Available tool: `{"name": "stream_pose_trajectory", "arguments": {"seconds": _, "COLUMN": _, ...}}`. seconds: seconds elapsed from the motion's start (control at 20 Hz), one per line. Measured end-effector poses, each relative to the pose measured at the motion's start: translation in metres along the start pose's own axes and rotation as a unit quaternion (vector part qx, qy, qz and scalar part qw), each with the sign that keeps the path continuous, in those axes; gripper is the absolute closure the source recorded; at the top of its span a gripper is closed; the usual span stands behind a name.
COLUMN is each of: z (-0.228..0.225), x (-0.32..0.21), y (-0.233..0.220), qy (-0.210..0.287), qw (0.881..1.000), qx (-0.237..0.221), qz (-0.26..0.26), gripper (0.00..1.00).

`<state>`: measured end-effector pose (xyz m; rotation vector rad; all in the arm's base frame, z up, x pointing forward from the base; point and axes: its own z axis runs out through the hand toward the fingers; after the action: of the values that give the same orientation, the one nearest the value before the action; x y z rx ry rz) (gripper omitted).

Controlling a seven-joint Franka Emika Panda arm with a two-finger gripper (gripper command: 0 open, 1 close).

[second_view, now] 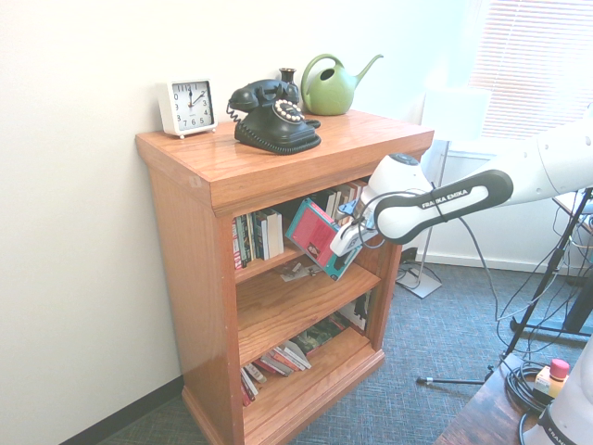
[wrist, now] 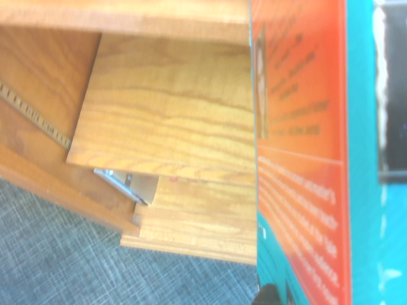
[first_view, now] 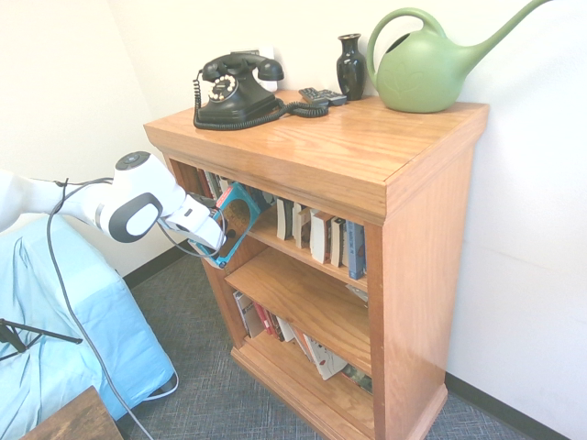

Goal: Organize the shelf

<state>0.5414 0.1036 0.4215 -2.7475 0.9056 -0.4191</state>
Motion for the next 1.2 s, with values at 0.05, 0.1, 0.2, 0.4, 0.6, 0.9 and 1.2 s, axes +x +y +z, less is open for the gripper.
{"name": "stream_pose_trajectory", "arguments": {"seconds": 0.05, "z": 0.0, "x": 0.001, "y": -0.002, "qy": 0.002, "qw": 1.0, "qx": -0.001, "qz": -0.002, "gripper": 1.0}}
{"name": "stream_pose_trajectory", "arguments": {"seconds": 0.1, "z": 0.0, "x": 0.003, "y": -0.004, "qy": 0.004, "qw": 1.0, "qx": -0.001, "qz": -0.004, "gripper": 1.0}}
{"name": "stream_pose_trajectory", "arguments": {"seconds": 0.2, "z": -0.001, "x": 0.004, "y": -0.011, "qy": 0.009, "qw": 1.0, "qx": 0.0, "qz": -0.009, "gripper": 1.0}}
{"name": "stream_pose_trajectory", "arguments": {"seconds": 0.4, "z": 0.0, "x": 0.003, "y": -0.025, "qy": 0.019, "qw": 1.0, "qx": -0.001, "qz": -0.018, "gripper": 1.0}}
{"name": "stream_pose_trajectory", "arguments": {"seconds": 0.6, "z": 0.012, "x": 0.01, "y": -0.029, "qy": 0.032, "qw": 0.999, "qx": -0.005, "qz": -0.022, "gripper": 1.0}}
{"name": "stream_pose_trajectory", "arguments": {"seconds": 0.9, "z": 0.02, "x": 0.031, "y": -0.038, "qy": 0.049, "qw": 0.998, "qx": -0.004, "qz": -0.027, "gripper": 1.0}}
{"name": "stream_pose_trajectory", "arguments": {"seconds": 1.2, "z": 0.027, "x": 0.029, "y": -0.044, "qy": 0.06, "qw": 0.998, "qx": -0.013, "qz": -0.034, "gripper": 1.0}}
